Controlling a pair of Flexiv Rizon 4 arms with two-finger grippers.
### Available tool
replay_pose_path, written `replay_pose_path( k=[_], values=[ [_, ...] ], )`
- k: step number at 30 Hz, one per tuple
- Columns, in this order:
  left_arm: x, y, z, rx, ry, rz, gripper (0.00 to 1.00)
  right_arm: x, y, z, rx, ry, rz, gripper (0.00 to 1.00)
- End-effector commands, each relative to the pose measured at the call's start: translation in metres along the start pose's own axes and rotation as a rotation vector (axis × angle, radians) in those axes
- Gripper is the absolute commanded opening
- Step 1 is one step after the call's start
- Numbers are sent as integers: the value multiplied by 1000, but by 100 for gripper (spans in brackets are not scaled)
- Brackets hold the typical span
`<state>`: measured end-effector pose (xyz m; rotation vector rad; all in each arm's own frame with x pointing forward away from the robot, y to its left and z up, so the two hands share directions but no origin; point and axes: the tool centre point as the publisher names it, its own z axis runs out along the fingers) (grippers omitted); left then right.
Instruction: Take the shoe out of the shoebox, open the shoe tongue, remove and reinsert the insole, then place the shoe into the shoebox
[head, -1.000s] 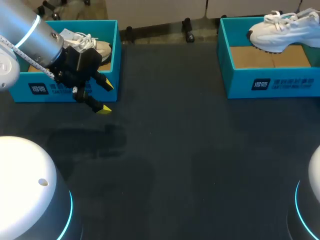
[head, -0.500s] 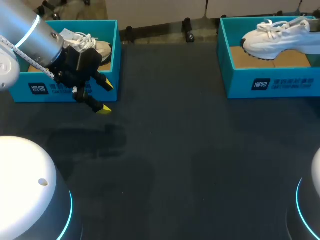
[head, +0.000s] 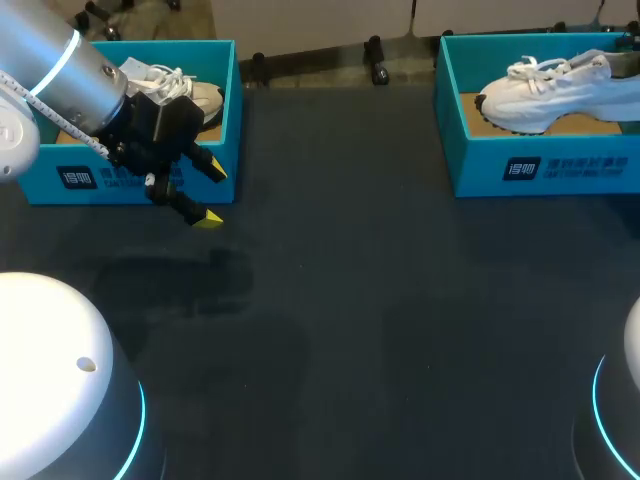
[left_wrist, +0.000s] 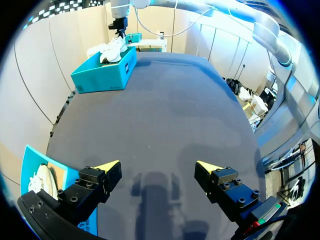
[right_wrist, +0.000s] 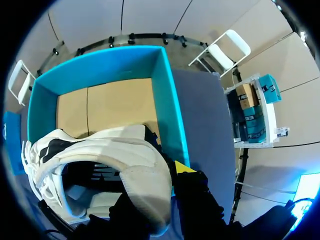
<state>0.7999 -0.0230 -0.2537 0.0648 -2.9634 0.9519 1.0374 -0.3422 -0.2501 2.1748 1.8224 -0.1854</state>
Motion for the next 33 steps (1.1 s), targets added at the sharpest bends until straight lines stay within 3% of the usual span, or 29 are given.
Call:
replay_pose_path(
  k=[1, 33],
  values=[
    [1, 0, 0, -3, -1, 0, 100, 2, 4, 5, 7, -6, -2, 0],
    [1, 0, 0, -3, -1, 0, 100, 11, -7, 39, 27, 0, 13, 0]
  ],
)
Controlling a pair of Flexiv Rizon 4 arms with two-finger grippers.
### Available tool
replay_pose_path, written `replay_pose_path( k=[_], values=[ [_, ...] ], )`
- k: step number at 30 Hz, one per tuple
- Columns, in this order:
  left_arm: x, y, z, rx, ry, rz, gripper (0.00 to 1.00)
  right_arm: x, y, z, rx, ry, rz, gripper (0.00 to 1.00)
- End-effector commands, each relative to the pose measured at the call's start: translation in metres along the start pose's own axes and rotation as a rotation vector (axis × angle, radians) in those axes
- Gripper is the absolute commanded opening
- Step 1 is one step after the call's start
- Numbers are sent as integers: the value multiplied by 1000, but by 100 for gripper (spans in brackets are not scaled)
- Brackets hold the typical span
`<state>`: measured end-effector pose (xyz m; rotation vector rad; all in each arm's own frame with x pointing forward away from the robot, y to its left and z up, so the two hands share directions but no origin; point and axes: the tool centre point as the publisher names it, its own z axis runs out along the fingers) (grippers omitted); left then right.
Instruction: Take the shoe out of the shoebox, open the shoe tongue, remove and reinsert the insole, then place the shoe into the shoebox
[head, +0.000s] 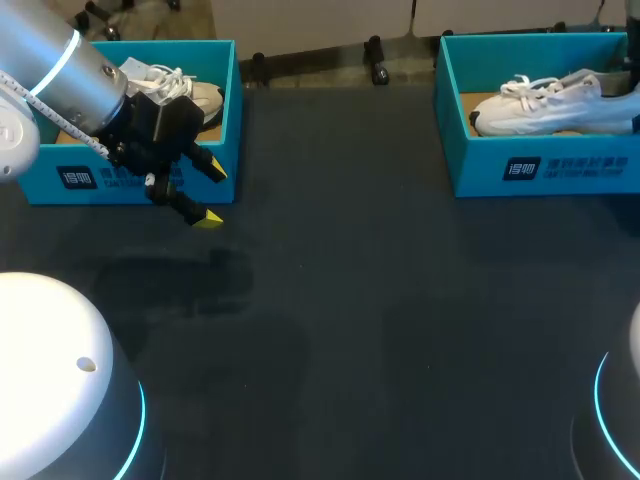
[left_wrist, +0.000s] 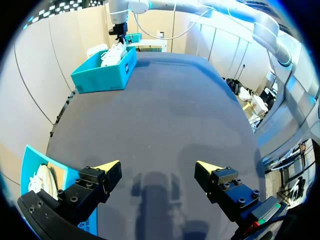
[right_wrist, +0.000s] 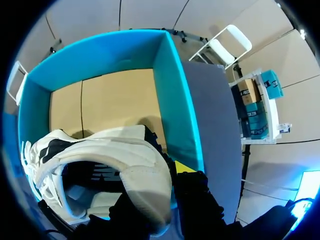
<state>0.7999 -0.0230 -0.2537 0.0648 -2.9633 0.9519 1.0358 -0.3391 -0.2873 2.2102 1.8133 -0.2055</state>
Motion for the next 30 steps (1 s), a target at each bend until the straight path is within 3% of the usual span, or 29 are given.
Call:
replay_pose_path(
  k=[1, 30],
  values=[
    [1, 0, 0, -3, -1, 0, 100, -2, 0, 6, -1, -3, -3, 0],
    [1, 0, 0, -3, -1, 0, 100, 4, -3, 44, -6, -29, -7, 0]
  ],
)
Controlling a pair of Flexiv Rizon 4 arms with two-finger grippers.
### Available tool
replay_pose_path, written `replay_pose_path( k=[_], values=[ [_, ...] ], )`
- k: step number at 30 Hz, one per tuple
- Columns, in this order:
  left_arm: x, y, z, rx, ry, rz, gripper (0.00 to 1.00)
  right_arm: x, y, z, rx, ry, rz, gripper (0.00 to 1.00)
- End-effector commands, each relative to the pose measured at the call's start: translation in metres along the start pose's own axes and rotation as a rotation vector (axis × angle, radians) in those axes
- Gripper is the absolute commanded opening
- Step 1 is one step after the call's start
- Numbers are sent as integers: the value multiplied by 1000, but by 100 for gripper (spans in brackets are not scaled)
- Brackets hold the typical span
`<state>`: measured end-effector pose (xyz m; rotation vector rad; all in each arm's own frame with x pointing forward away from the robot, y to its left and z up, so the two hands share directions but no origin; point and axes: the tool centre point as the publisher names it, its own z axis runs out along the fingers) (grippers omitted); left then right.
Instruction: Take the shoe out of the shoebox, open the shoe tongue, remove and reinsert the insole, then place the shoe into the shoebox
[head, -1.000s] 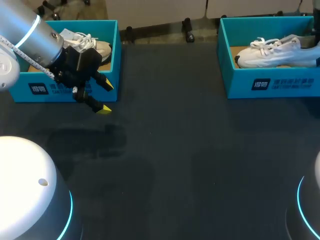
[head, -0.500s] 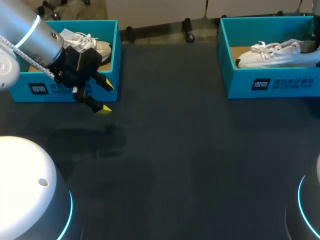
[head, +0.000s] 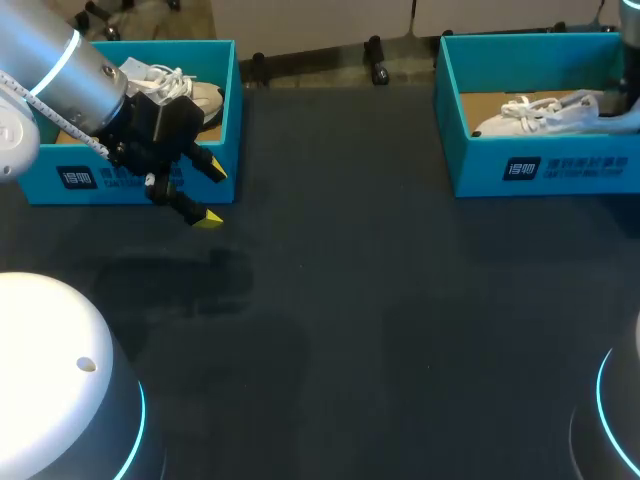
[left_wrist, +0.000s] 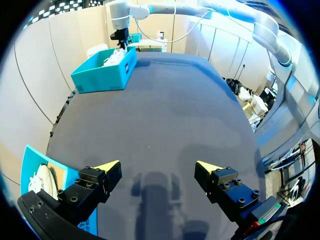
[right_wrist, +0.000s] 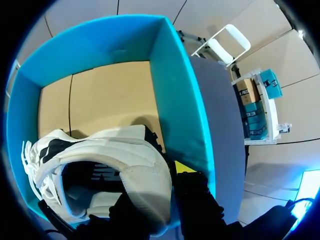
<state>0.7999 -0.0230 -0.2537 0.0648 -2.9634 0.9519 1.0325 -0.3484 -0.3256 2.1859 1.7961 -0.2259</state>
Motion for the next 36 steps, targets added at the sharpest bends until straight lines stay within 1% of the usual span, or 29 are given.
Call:
replay_pose_path(
  k=[1, 20, 29, 31, 32, 36],
  values=[
    [1, 0, 0, -3, -1, 0, 100, 3, 2, 7, 7, -5, -14, 0],
    [1, 0, 0, -3, -1, 0, 100, 8, -2, 36, 57, -26, -17, 0],
    [1, 0, 0, -3, -1, 0, 100, 7, -3, 38, 70, -28, -4, 0],
    [1, 0, 0, -3, -1, 0, 100, 7, -2, 38, 69, -26, 2, 10],
    [1, 0, 0, -3, -1, 0, 100, 6, -2, 37, 68, -26, 4, 21],
    [1, 0, 0, -3, -1, 0, 100, 6, -3, 37, 67, -25, 13, 31]
  ],
)
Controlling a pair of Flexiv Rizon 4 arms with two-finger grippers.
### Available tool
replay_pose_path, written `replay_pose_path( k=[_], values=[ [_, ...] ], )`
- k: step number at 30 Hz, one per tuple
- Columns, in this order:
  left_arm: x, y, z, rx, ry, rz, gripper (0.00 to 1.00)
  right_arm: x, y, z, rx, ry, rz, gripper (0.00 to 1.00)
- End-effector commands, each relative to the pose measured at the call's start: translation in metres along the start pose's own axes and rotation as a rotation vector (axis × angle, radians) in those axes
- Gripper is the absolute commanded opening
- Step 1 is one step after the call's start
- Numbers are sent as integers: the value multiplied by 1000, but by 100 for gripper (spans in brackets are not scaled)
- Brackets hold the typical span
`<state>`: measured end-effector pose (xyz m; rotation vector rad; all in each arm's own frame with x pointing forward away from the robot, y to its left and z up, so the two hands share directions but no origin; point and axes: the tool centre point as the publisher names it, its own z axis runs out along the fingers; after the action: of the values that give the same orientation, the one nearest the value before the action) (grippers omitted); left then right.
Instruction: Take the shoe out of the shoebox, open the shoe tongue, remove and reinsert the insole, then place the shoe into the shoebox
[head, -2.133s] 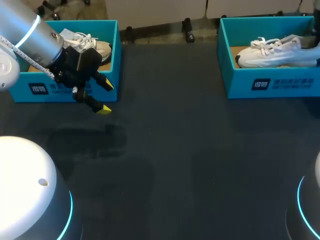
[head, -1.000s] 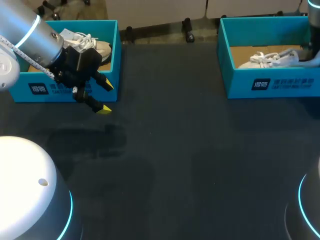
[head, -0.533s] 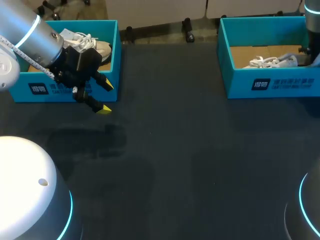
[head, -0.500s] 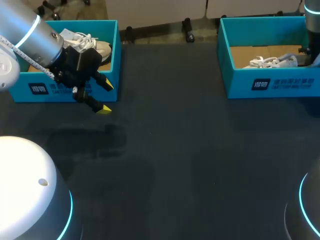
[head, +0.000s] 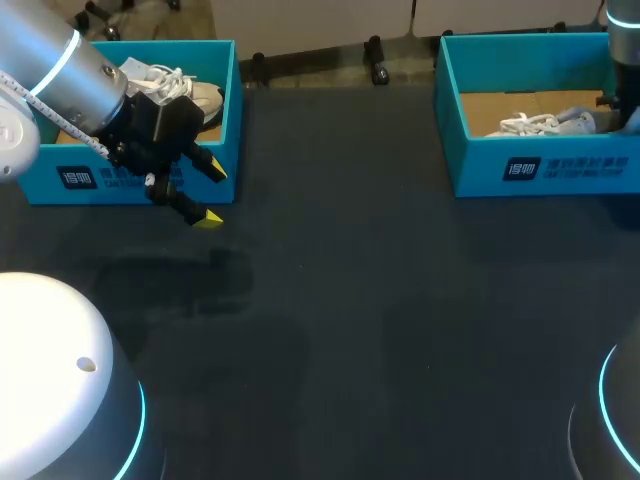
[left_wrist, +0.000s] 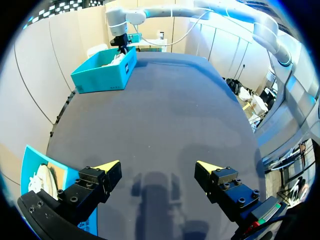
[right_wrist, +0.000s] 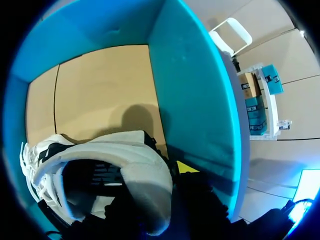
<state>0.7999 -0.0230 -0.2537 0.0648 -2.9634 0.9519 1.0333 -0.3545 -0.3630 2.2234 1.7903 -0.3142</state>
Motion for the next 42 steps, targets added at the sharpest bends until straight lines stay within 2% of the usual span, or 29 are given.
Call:
replay_pose_path(
  k=[1, 6, 17, 32, 38, 42],
  values=[
    [1, 0, 0, -3, -1, 0, 100, -1, 0, -1, 2, 1, 6, 34],
    [1, 0, 0, -3, -1, 0, 100, 0, -2, -2, 6, 2, 12, 32],
    [1, 0, 0, -3, -1, 0, 100, -6, -4, -19, -8, -2, 23, 39],
    [1, 0, 0, -3, -1, 0, 100, -7, -10, -60, -59, 29, -19, 50],
    [1, 0, 0, -3, -1, 0, 100, -5, -18, -82, -77, 88, -58, 65],
    [1, 0, 0, -3, -1, 0, 100, -2, -24, -93, -91, 120, -93, 71]
  ],
)
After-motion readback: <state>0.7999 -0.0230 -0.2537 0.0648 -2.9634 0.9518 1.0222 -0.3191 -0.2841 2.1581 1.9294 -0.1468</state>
